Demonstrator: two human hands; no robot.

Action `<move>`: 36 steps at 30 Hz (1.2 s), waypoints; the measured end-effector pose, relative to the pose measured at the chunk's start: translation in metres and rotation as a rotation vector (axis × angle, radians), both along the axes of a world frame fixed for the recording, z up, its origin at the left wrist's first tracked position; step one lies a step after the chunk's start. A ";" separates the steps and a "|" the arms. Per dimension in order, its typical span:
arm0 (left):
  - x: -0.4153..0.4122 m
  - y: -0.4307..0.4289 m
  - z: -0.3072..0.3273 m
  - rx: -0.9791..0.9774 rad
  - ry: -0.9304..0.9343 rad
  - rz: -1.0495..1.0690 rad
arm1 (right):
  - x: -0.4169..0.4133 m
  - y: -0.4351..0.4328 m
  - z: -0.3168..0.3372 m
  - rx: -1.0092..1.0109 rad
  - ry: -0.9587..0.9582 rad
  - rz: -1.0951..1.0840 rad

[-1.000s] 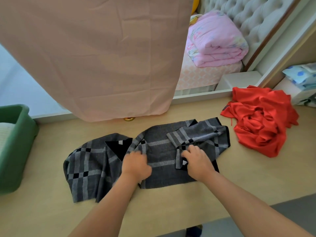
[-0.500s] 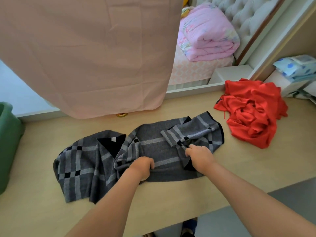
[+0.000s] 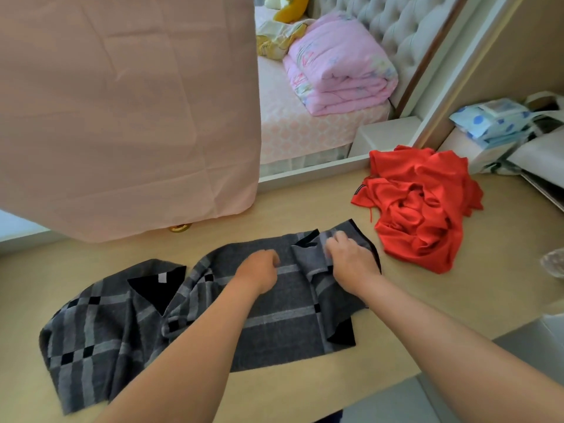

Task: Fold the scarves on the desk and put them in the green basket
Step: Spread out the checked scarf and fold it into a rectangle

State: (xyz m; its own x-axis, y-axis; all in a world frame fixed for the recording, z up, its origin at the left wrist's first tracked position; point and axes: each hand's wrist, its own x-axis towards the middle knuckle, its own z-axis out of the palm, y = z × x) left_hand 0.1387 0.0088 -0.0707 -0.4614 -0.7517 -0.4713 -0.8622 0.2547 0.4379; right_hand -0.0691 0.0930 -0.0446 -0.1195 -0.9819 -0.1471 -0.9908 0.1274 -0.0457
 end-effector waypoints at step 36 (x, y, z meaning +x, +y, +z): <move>-0.074 -0.006 -0.029 -0.230 0.021 0.016 | -0.093 -0.057 -0.050 -0.003 -0.387 0.191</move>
State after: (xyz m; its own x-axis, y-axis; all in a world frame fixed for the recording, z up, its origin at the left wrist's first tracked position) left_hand 0.0647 0.0033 -0.0999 -0.4560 -0.8457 -0.2772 -0.8585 0.3359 0.3874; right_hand -0.1617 0.0358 -0.0941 0.1280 -0.9815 -0.1423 -0.9064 -0.0575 -0.4186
